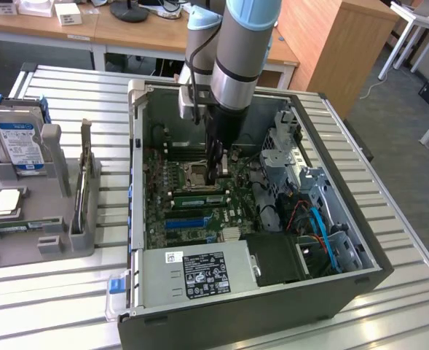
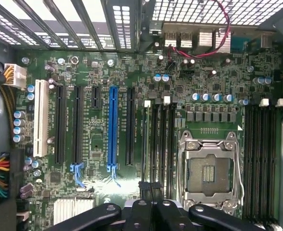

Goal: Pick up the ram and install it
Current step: 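Press down the ram until it locks into place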

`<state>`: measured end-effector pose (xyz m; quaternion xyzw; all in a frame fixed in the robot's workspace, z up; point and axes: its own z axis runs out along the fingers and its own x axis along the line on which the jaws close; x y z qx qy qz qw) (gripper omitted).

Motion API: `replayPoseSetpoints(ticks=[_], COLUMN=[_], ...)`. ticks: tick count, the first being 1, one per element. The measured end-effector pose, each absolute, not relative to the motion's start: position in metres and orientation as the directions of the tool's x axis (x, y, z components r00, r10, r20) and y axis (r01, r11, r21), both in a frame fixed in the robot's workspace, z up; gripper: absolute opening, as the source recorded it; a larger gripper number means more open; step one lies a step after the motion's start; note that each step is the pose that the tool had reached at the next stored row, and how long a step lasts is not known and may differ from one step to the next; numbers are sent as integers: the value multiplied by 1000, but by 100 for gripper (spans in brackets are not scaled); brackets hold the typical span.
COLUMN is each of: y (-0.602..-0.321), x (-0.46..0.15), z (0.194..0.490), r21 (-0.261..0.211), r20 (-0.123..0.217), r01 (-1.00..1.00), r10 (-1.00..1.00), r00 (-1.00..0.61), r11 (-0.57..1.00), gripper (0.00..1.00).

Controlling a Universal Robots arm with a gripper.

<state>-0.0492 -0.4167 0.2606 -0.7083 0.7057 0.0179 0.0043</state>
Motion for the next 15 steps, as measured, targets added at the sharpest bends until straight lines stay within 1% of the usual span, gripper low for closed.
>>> replayPoseSetpoints(ticks=[15], y=[-417], x=[-49], z=[262], r21=[19], r20=[-31], r01=[-1000], r10=[-1000], r00=[4], r11=[-4], gripper=[11])
